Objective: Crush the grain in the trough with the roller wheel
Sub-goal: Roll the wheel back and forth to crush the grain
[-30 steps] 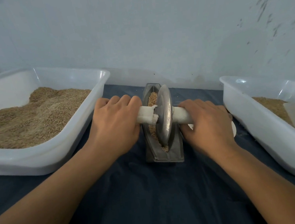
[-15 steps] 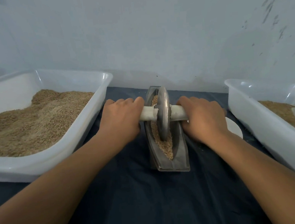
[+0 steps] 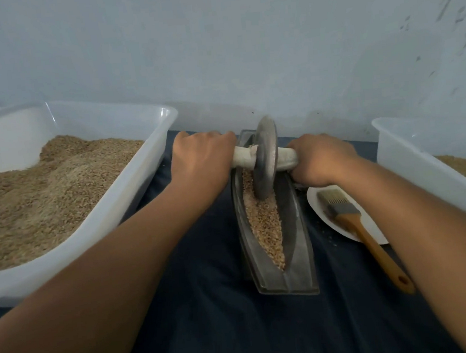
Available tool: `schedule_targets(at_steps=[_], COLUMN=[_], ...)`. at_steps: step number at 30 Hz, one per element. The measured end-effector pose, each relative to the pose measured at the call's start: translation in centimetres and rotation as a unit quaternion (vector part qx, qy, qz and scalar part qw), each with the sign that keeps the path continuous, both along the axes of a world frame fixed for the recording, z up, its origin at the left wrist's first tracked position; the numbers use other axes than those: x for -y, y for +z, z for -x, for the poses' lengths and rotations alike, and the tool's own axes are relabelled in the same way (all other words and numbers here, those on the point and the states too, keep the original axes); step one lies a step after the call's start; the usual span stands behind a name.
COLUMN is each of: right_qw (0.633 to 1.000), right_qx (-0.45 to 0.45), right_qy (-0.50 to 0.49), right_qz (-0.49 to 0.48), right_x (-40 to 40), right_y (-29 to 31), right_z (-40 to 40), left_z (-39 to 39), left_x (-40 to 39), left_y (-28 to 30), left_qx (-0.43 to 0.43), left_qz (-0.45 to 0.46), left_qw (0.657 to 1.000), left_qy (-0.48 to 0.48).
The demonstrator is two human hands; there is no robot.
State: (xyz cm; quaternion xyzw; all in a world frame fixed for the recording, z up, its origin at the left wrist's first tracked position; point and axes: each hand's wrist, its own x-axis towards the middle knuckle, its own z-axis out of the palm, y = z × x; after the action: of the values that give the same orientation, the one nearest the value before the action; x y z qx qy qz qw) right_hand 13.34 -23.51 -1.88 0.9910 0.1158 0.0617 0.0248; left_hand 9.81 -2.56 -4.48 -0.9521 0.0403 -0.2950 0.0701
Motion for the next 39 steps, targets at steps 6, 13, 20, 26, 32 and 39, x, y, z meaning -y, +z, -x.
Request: schedule_targets(at_steps=[6,13,20,26,32,39], right_qw=[1.0,0.997,0.988,0.981,0.976,0.969], right_qx=[0.011,0.07,0.149,0.18,0.193,0.225], right_qy=[-0.008,0.0,0.039,0.065,0.06,0.071], right_qz=[0.003,-0.038,-0.022,-0.04,-0.08,-0.067], right_x=[-0.2,0.5,0.5,1.0,1.8,1.6], right_y=[-0.1,-1.3,-1.7,-2.3,-3.8,-3.8], right_z=[-0.2,2.1,5.4,8.6,11.4,12.0], left_z=[0.0,2.0,5.3,7.4,9.4,10.7], left_x=[0.2,0.2,-0.3,0.1,0.8,0.5], left_y=[-0.3,-0.5,-1.2,-0.4,0.4,-0.5], left_qx=[0.013,0.015,-0.001,-0.021,0.002,0.015], left_qz=[0.003,0.005,0.018,0.001,-0.037,-0.04], left_qw=[1.0,1.0,1.0,1.0,0.999,0.999], left_qy=[0.003,-0.002,-0.018,-0.016,-0.022,-0.002])
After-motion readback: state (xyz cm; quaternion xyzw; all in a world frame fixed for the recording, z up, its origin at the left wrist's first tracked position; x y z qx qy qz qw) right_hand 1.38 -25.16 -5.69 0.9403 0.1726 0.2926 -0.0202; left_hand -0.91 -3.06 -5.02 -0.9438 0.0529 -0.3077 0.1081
